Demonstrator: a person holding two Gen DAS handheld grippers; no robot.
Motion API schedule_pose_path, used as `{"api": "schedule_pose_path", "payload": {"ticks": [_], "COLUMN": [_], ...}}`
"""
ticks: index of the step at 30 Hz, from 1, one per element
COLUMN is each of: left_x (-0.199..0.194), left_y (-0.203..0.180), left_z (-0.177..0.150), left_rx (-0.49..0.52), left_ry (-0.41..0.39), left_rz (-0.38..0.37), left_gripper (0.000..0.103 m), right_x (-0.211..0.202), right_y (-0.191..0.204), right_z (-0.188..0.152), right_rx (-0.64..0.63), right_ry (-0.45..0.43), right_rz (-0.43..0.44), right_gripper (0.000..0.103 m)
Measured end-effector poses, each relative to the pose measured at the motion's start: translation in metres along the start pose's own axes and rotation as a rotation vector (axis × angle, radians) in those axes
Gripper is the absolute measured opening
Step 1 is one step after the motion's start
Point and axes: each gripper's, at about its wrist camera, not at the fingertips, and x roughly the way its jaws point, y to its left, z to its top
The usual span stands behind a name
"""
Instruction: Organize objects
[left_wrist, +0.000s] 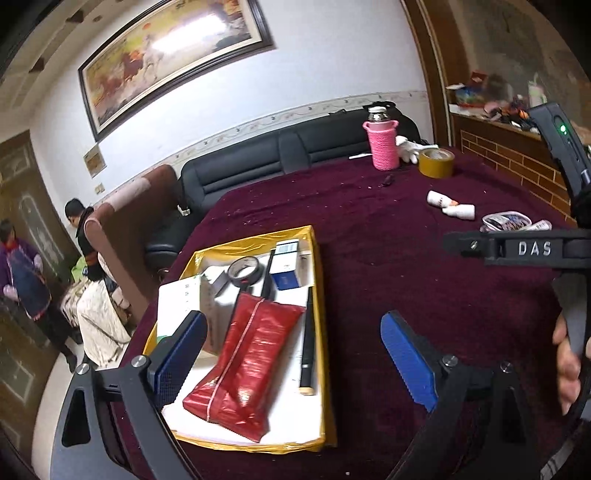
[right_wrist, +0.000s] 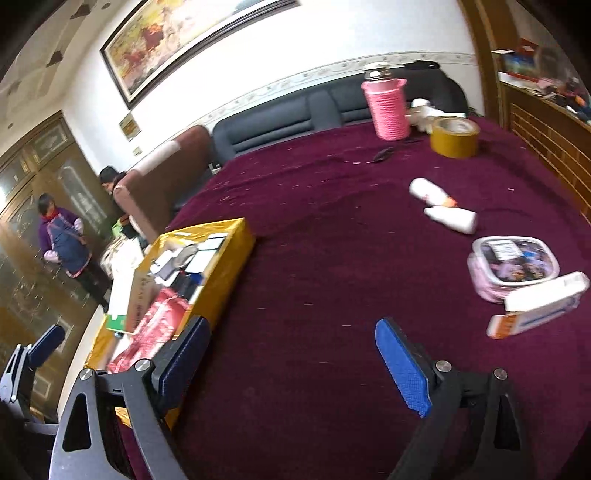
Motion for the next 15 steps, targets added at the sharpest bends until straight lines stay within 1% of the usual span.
{"api": "schedule_pose_path", "payload": {"ticks": [4, 8, 13, 15], "left_x": [0.002, 0.007, 0.014, 0.018], "left_y": [-0.015, -0.027, -0.041, -0.046], "left_z": [0.004, 0.005, 0.007, 0.008], "left_rx": [0.036, 0.061, 0.085, 0.085], "left_ry": [0.011, 0.029, 0.049, 0.062], "left_rz": [-0.001, -0.012, -0.037, -0.063], "left_gripper": [0.095, 0.095, 0.095, 0.095], "right_x": [-0.01, -0.016, -0.017, -0.015], "right_y": [-0.029, -0.047, -0.065, -0.07], "right_z": [0.003, 0.007, 0.01, 0.011], "right_rx": [0.039, 0.063, 0.085, 0.091], "right_ry": [-0.017, -0.028, -0.031, -0.028], "right_rz": [-0.023, -0.042, -0.053, -0.056], "right_gripper": [0.095, 0.095, 0.094, 0.094]}}
